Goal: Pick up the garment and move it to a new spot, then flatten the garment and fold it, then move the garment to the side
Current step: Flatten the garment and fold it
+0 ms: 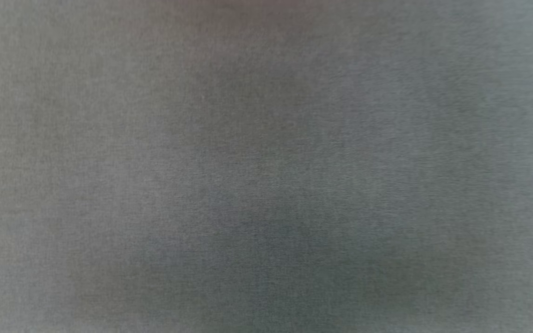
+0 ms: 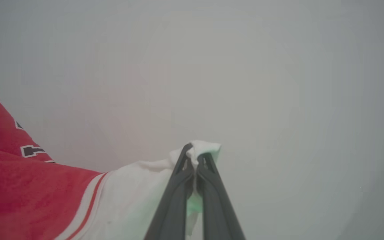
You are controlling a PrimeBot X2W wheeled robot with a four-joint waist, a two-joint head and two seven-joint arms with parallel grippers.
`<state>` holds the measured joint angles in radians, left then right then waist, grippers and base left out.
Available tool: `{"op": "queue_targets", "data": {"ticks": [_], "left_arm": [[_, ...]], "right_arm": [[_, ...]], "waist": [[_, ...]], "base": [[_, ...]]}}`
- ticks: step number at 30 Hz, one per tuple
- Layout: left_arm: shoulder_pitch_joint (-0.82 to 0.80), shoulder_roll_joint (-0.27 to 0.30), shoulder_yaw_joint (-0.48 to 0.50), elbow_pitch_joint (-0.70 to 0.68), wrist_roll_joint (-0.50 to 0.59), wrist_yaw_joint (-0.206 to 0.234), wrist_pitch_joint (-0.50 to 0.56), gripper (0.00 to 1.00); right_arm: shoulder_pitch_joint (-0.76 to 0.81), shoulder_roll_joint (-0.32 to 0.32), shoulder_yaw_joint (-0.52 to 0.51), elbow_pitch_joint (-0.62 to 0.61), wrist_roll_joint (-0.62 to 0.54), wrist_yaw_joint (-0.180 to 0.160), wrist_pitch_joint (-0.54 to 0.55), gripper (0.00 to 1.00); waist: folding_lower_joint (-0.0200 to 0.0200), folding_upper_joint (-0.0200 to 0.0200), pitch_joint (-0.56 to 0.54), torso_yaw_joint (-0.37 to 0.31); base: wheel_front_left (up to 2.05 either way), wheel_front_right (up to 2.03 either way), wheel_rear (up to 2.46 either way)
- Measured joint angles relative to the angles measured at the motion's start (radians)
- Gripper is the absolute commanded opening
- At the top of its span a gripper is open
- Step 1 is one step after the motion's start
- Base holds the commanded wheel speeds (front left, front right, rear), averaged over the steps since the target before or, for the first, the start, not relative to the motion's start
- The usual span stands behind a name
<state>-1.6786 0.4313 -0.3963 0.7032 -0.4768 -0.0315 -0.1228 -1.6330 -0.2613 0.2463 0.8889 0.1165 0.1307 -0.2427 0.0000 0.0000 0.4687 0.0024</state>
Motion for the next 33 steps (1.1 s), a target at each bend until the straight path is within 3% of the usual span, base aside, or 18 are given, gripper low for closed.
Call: {"op": "queue_targets", "data": {"ticks": [3,6,10,12,14,18,25,28,33], "left_arm": [[0.021,-0.031,-0.013,0.095,-0.007,-0.019,-0.033,0.0],[0.085,-0.053,-0.026,0.208,-0.029,-0.042,-0.011,0.0],[0.175,-0.066,-0.051,0.292,-0.06,-0.065,0.074,0.0],[0.199,-0.066,-0.052,0.31,-0.074,-0.071,0.108,0.0],[0.251,-0.063,-0.063,0.327,-0.087,-0.08,0.159,0.0],[0.352,-0.052,-0.077,0.325,-0.134,-0.09,0.266,0.0],[0.589,0.014,-0.094,0.16,-0.198,-0.09,0.43,0.0],[0.719,0.057,-0.09,0.019,-0.219,-0.053,0.495,0.0],[0.978,0.148,-0.067,-0.312,-0.277,0.062,0.614,0.0]], "right_arm": [[0.015,0.029,0.013,0.077,-0.015,0.0,-0.005,0.0],[0.073,0.066,0.048,0.161,0.063,0.0,0.04,0.0],[0.177,0.091,0.137,0.17,0.192,0.0,0.129,0.0],[0.203,0.085,0.177,0.158,0.209,0.0,0.162,0.0],[0.264,0.063,0.224,0.111,0.297,0.0,0.214,0.0],[0.381,-0.037,0.317,-0.02,0.449,0.0,0.337,0.0],[0.601,-0.223,0.402,-0.307,0.633,0.0,0.516,0.0],[0.707,-0.289,0.404,-0.41,0.678,0.0,0.592,0.0],[0.871,-0.375,0.386,-0.58,0.73,0.0,0.695,0.0]], "waist": [[0.0,0.0,0.016,0.017],[0.0,0.0,0.01,0.03],[0.0,0.0,-0.018,0.037],[0.0,0.0,-0.027,0.038],[0.0,0.0,-0.045,0.041],[0.0,0.0,-0.085,0.046],[0.0,0.0,-0.152,0.055],[0.0001,0.0,-0.175,0.059],[0.0,0.0,-0.197,0.059]], "base": [[0.0,0.0,0.0],[0.0,0.0,0.0],[0.0,0.0,0.0],[0.0,0.0,0.0],[0.0,0.0,0.0],[0.0,0.0,0.0],[0.0,0.0,0.0],[0.0,0.0,0.0],[0.0,0.0,0.0]]}}
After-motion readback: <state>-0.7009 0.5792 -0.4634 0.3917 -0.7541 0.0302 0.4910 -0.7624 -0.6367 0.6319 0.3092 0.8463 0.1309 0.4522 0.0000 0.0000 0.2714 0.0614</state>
